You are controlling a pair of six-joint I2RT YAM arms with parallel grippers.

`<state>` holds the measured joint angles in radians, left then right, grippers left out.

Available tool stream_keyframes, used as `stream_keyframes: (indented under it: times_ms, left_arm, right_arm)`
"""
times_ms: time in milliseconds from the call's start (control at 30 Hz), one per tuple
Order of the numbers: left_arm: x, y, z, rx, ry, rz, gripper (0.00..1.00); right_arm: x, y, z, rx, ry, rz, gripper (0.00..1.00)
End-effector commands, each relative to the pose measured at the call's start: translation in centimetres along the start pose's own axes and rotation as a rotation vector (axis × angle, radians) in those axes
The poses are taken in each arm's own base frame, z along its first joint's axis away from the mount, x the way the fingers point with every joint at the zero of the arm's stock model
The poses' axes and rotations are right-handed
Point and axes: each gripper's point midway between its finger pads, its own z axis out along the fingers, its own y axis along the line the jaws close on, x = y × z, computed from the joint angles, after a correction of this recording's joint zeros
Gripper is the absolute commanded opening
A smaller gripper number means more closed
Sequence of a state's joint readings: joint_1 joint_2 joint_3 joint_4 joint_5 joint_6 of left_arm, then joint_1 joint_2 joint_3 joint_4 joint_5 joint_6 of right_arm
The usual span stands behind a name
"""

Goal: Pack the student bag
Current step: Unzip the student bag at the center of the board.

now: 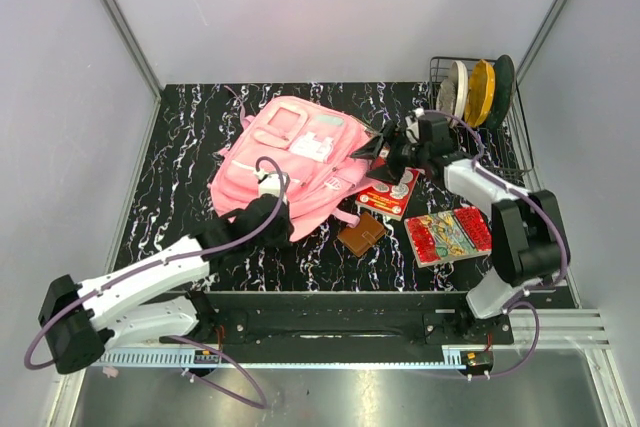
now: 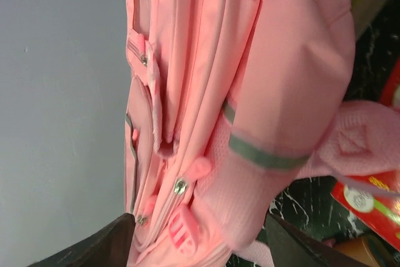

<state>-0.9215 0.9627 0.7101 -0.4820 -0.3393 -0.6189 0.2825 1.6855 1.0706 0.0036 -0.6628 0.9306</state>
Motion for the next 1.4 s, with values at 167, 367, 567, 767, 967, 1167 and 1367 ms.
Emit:
stream_keyframes:
  times_ms: [167,367,567,767,967,1167,1367]
  left_arm:
    - [-7.2,-6.0,1.6,0.088,-0.116,-0.013,0.0]
    - [-8.1,-9.4,2.6,0.194,-0.098,0.051,0.0]
    - [-7.0,-9.5,2.5,0.212,-0.081,0.061,0.0]
    - [-6.8,-10.2,2.2,0.245,-0.091,0.049,0.0]
    - [-6.5,-10.9,2.3,0.256,-0.085,0.073,0.0]
    - [-5.9,-10.1,2.6,0.22,-0.078,0.067,0.0]
    - [-5.3,-9.8,2.9,0.202,-0.065,0.084,0.0]
  right_arm:
    - [5.9,2.8,-8.3,-0.12,-0.085,0.0,0.83]
    - [8.1,5.4,-8.8,-0.232,-0.102,0.039,0.73]
    - [8.7,7.2,-5.3,-0.238,-0.031,0.01,0.67]
    - [9.5,6.6,-2.1,-0.213,0.002,0.038,0.61]
    - [8.9,8.2,-1.7,-0.294,-0.006,0.043,0.54]
    - [9.1,8.3,-2.5,-0.301,-0.024,0.025,0.45]
    - [9.7,8.3,-3.0,-0.325,-0.007,0.036,0.5]
